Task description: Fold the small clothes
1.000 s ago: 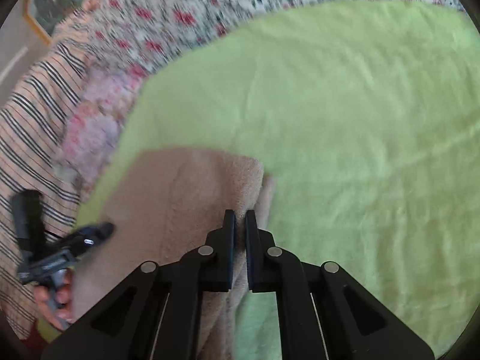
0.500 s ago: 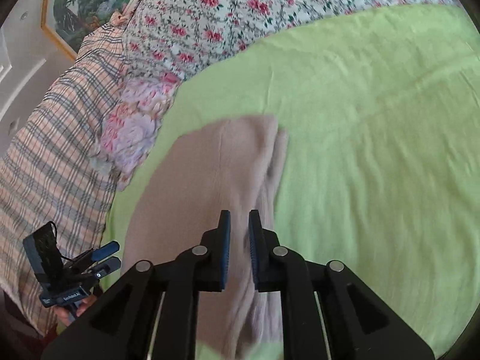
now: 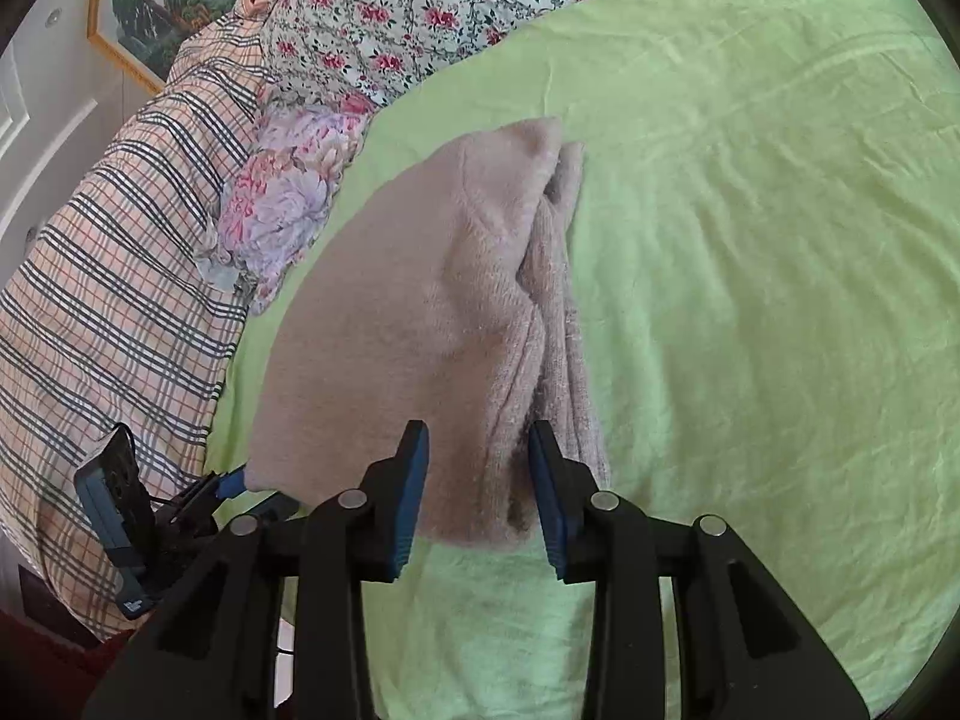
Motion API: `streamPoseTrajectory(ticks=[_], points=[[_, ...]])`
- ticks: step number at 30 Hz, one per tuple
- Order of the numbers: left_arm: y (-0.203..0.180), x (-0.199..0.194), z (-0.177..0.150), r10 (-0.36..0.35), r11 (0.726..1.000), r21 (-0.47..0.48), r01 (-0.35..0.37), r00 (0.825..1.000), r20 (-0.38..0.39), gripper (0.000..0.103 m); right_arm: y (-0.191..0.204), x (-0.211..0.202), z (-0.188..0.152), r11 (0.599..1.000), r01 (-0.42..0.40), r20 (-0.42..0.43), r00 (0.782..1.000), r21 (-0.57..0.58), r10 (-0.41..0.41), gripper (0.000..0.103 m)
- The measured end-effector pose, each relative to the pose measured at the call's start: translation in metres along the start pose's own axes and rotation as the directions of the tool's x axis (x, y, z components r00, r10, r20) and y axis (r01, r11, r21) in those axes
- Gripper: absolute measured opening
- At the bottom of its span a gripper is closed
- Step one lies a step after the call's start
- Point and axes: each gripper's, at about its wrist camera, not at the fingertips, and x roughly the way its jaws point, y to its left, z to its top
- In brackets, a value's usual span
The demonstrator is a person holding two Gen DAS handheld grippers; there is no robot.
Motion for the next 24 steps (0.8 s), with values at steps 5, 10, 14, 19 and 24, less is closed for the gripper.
streamPoseTrajectory(ticks=[5,10,14,19,24], points=[[0.016,-0.004,0.004,-0.015,0.987,-0.158,0.015,1.000,0.005,0.049,0.011,-0.006,0.005,0.999,-0.034,0.020,0.999,-0.029,0.034,0.006],[0.020,-0.006,0.004,-0.010,0.966,-0.258,0.005,1.000,-0.018,0.017,0.018,-0.030,0.011,0.994,-0.018,0.107,0.994,-0.111,0.030,0.006],[0.017,0.007,-0.002,-0.025,0.967,-0.254,0.004,0.997,-0.079,0.011,-0.008,-0.006,-0.002,0.984,0.131,0.038,0.991,-0.122,-0.127,0.006],[0.023,0.009,-0.003,-0.069,0.958,-0.283,0.040,0.993,-0.092,0.011,-0.021,0.006,-0.011,0.988,0.128,-0.003,0.992,-0.092,-0.128,0.006],[0.031,-0.005,-0.001,-0.164,0.964,-0.228,0.136,0.980,-0.110,0.012,-0.024,-0.010,-0.003,0.994,0.091,-0.035,0.995,-0.055,-0.093,0.014]])
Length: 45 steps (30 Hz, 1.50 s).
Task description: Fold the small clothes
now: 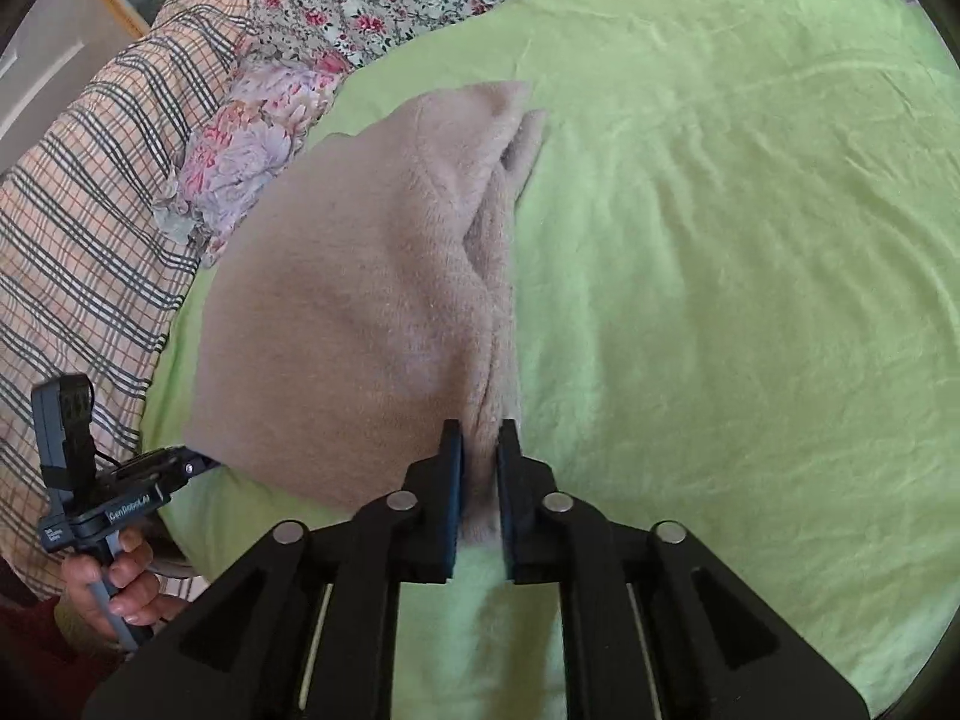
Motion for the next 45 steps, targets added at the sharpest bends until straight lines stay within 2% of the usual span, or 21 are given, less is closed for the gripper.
streamPoseTrajectory(ticks=[4,7,9,10,11,14,17,18,19,23,25,26,27,29,31,34,36,40,42,45], points=[[-0.002,-0.041,-0.003,-0.107,0.991,0.084,0.101,0.992,0.064,0.012,-0.006,-0.021,0.019,0.995,-0.082,0.066,0.995,0.053,0.078,0.015],[-0.013,-0.057,0.010,-0.189,0.974,0.148,0.171,0.974,0.121,0.017,-0.012,-0.012,0.052,0.987,-0.134,0.115,0.986,0.093,0.123,0.016],[-0.024,-0.052,0.021,-0.228,0.963,0.180,0.202,0.964,0.134,0.019,-0.010,0.005,0.070,0.981,-0.155,0.116,0.983,0.114,0.142,0.022],[-0.031,-0.045,0.023,-0.242,0.957,0.192,0.216,0.962,0.126,0.019,-0.012,0.015,0.080,0.976,-0.166,0.109,0.982,0.138,0.151,0.033],[-0.037,-0.034,0.027,-0.242,0.956,0.199,0.217,0.964,0.111,0.019,-0.013,0.025,0.089,0.971,-0.175,0.109,0.981,0.161,0.158,0.038],[-0.047,-0.007,0.030,-0.258,0.947,0.210,0.242,0.965,0.055,0.019,-0.014,0.048,0.105,0.966,-0.191,0.087,0.980,0.175,0.178,0.038],[-0.060,0.010,0.027,-0.265,0.937,0.240,0.255,0.964,0.013,0.019,-0.020,0.069,0.114,0.968,-0.156,0.049,0.988,0.195,0.149,0.038],[-0.063,0.017,0.027,-0.245,0.939,0.250,0.236,0.970,0.003,0.019,-0.022,0.073,0.117,0.967,-0.161,0.041,0.987,0.196,0.156,0.034],[-0.064,0.025,0.028,-0.229,0.941,0.253,0.226,0.973,-0.019,0.019,-0.021,0.074,0.119,0.966,-0.182,0.046,0.983,0.187,0.176,0.013],[-0.064,0.036,0.027,-0.219,0.944,0.242,0.223,0.975,-0.042,0.017,-0.007,0.051,0.135,0.984,-0.155,0.119,0.982,0.089,0.144,0.009],[-0.067,0.038,0.026,-0.211,0.944,0.250,0.217,0.976,-0.051,0.017,-0.006,0.056,0.139,0.995,-0.082,0.116,0.990,0.054,0.076,0.008],[-0.070,0.040,0.025,-0.201,0.942,0.262,0.209,0.978,-0.055,0.016,-0.006,0.068,0.137,1.000,0.017,0.089,0.996,0.012,-0.018,0.007],[-0.073,0.041,0.023,-0.191,0.940,0.277,0.199,0.980,-0.055,0.016,-0.008,0.076,0.136,0.999,0.046,0.073,0.996,0.002,-0.046,0.007],[-0.079,0.044,0.025,-0.175,0.940,0.290,0.181,0.983,-0.049,0.016,-0.017,0.087,0.129,0.999,0.024,0.062,0.998,0.040,-0.026,0.007],[-0.082,0.043,0.026,-0.176,0.940,0.289,0.182,0.983,-0.049,0.017,-0.018,0.080,0.130,0.998,0.021,0.077,0.997,0.056,-0.025,0.008],[-0.082,0.034,0.028,-0.203,0.936,0.279,0.214,0.977,-0.065,0.017,-0.012,0.054,0.128,0.996,0.063,0.114,0.991,0.063,-0.070,0.009],[-0.080,0.020,0.031,-0.223,0.933,0.281,0.226,0.974,-0.046,0.017,-0.007,0.037,0.124,0.997,0.056,0.141,0.988,0.062,-0.064,0.011],[-0.066,-0.011,0.050,-0.244,0.942,0.253,0.222,0.968,0.061,0.019,0.017,0.011,0.110,1.000,-0.027,0.177,0.984,0.008,0.025,0.011],[-0.056,-0.014,0.068,-0.229,0.957,0.207,0.203,0.968,0.107,0.021,0.029,0.012,0.103,0.998,-0.060,0.162,0.985,-0.014,0.062,0.011],[-0.040,0.000,0.101,-0.176,0.978,0.137,0.157,0.975,0.137,0.022,0.035,0.024,0.100,0.998,-0.052,0.131,0.990,-0.030,0.055,0.011]])
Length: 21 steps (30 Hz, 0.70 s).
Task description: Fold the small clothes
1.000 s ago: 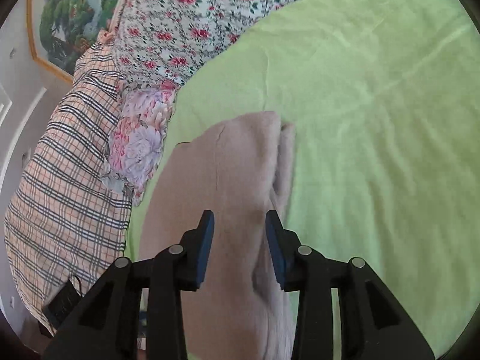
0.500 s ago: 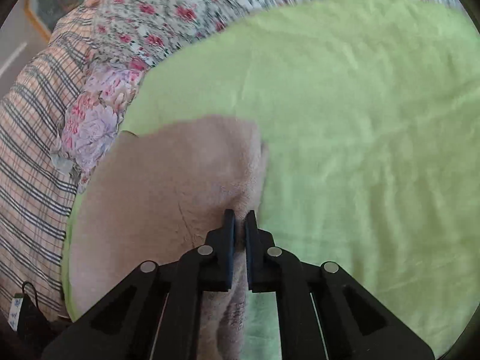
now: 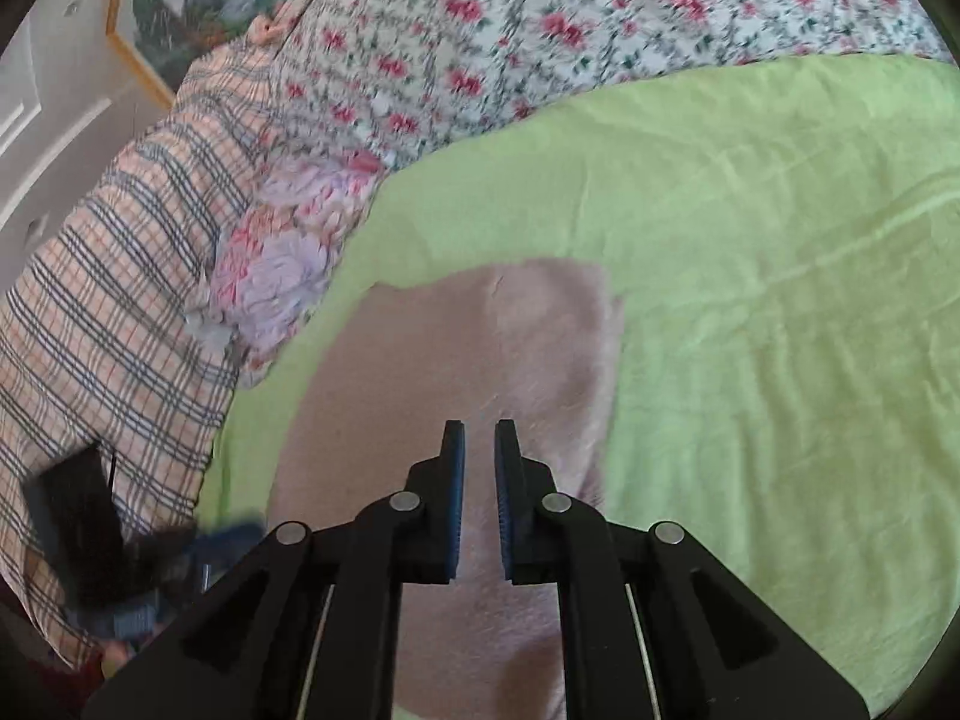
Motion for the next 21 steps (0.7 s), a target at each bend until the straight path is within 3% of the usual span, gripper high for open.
streamPoseTrajectory(ticks=[3,5,7,10,15,21], points=[[0.028,0.021,0.027,-0.004,0.998,-0.064,0.004,1.000,0.002,0.021,-0.002,0.013,-0.001,1.000,0.003,-0.027,1.000,0.010,-0.003,0.011],[0.039,0.039,0.037,0.005,0.997,-0.074,-0.008,0.999,-0.042,0.018,-0.005,0.024,-0.003,0.999,0.044,-0.054,0.998,-0.010,-0.045,0.011],[0.044,0.064,0.036,0.027,0.997,-0.068,-0.034,0.994,-0.103,0.016,-0.013,0.039,-0.009,0.997,0.073,-0.105,0.992,-0.010,-0.074,0.006],[0.049,0.073,0.032,0.039,0.998,-0.041,-0.044,0.994,-0.105,0.016,-0.022,0.050,-0.014,0.997,0.079,-0.108,0.991,-0.005,-0.079,0.000],[0.045,0.069,0.029,0.062,0.998,-0.017,-0.064,0.994,-0.094,0.016,-0.024,0.042,-0.015,0.998,0.054,-0.088,0.995,0.021,-0.052,0.000],[0.030,0.020,0.012,0.027,1.000,-0.015,-0.027,0.999,-0.025,0.014,-0.003,-0.001,-0.040,0.999,0.017,-0.066,0.998,-0.040,-0.020,0.004]])
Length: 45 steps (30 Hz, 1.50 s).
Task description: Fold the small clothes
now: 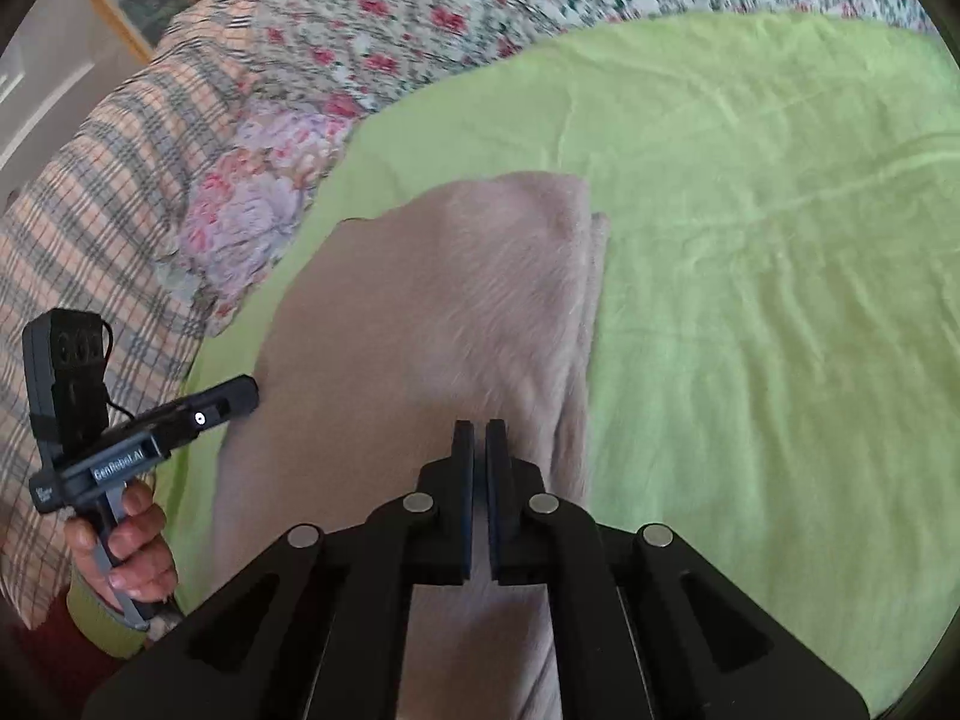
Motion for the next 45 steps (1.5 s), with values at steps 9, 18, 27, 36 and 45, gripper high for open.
streamPoseTrajectory(ticks=[9,18,27,36,45], points=[[-0.015,-0.012,-0.071,0.031,0.999,0.012,-0.030,0.997,-0.073,0.014,-0.014,-0.009,-0.053,0.997,0.075,-0.067,0.995,0.010,-0.075,0.004],[-0.018,-0.021,-0.085,0.046,0.999,-0.009,-0.047,0.997,-0.068,0.016,-0.007,-0.021,-0.066,0.993,0.115,-0.057,0.992,-0.011,-0.115,0.004],[-0.021,-0.032,-0.104,0.088,0.996,0.025,-0.086,0.992,-0.091,0.020,-0.005,-0.038,-0.079,0.990,0.139,-0.059,0.989,-0.002,-0.139,0.004],[-0.013,-0.056,-0.097,0.060,0.998,-0.020,-0.062,0.996,-0.063,0.030,-0.010,-0.049,-0.041,0.995,0.074,0.033,0.997,0.062,-0.076,0.016],[0.004,-0.047,-0.072,0.075,0.995,-0.067,-0.078,0.996,-0.045,0.035,-0.047,0.012,0.033,0.977,-0.028,0.078,0.997,0.209,0.012,0.035]])
